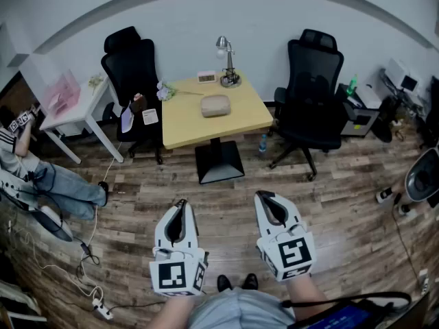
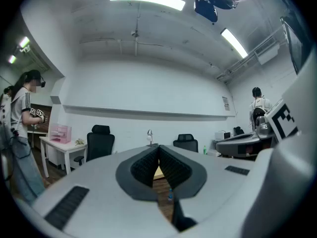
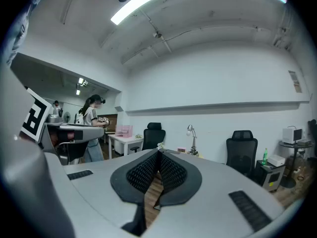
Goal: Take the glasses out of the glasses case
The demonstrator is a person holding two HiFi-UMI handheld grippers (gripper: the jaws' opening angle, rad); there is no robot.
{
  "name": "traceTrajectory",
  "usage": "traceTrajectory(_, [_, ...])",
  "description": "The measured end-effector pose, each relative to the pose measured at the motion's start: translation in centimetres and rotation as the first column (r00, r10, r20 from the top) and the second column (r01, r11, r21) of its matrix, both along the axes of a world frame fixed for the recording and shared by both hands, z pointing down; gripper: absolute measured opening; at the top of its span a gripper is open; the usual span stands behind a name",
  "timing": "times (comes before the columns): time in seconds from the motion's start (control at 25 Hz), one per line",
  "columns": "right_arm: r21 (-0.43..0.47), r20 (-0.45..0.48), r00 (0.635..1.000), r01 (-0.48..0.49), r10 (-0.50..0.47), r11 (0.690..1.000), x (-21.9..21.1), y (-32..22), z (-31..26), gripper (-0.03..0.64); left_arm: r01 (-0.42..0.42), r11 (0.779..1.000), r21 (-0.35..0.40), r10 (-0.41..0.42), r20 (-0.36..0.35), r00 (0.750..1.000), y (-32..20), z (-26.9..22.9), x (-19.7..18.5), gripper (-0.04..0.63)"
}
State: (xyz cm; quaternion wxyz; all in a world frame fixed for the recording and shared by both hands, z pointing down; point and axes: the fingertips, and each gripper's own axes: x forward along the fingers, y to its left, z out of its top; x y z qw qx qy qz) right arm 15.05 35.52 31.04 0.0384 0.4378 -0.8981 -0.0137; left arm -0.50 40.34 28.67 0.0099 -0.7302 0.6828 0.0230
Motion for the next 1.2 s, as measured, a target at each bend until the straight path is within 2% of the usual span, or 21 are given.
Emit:
traceTrajectory(0.32, [0.000, -0.004, 1.000, 0.001, -0.001, 1.000, -0.6, 0.2, 0.2, 0.015, 0.001, 1.000, -0.003, -0.001, -0.003, 1.000, 0.2, 0.1, -0.6, 0.006])
traceTrajectory(0.44, [0.011, 0.023, 1.000, -0.019, 0.019, 1.000, -0.5, 0.2, -0.6, 0.015, 0.001, 1.000, 0.000, -0.001, -0.003, 1.000, 0.3, 0.0, -0.8, 0.006])
traceTrajectory(0.48, [0.012, 0.036, 0.999, -0.024, 0.023, 1.000, -0.6, 0.2, -1.0, 0.034, 0.001, 1.000, 0.001, -0.001, -0.003, 1.000, 0.4, 0.0, -1.0, 0.006])
traceTrajectory(0.52, [0.010, 0.045, 0.999, -0.020, 0.019, 1.000, -0.7, 0.3, -1.2, 0.134, 0.001, 1.000, 0.002, -0.001, -0.003, 1.000, 0.4, 0.0, -1.1, 0.006])
traceTrajectory(0.56, [0.011, 0.050, 0.999, -0.012, 0.012, 1.000, -0.9, 0.3, -1.2, 0.203, 0.001, 1.000, 0.004, -0.001, -0.003, 1.000, 0.4, 0.0, -1.3, 0.006])
traceTrajectory(0.84, [0.030, 0.033, 0.998, -0.062, 0.061, 0.998, -1.2, 0.4, -1.8, 0.207, -0.018, 1.000, 0.011, 0.018, -0.003, 1.000, 0.6, -0.1, -2.1, 0.006])
traceTrajectory(1.2, [0.041, 0.030, 0.996, -0.079, 0.078, 0.996, -3.3, 0.7, -0.7, 0.206, -0.043, 0.999, -0.002, 0.043, -0.003, 0.999, 0.8, 0.9, -5.0, 0.006])
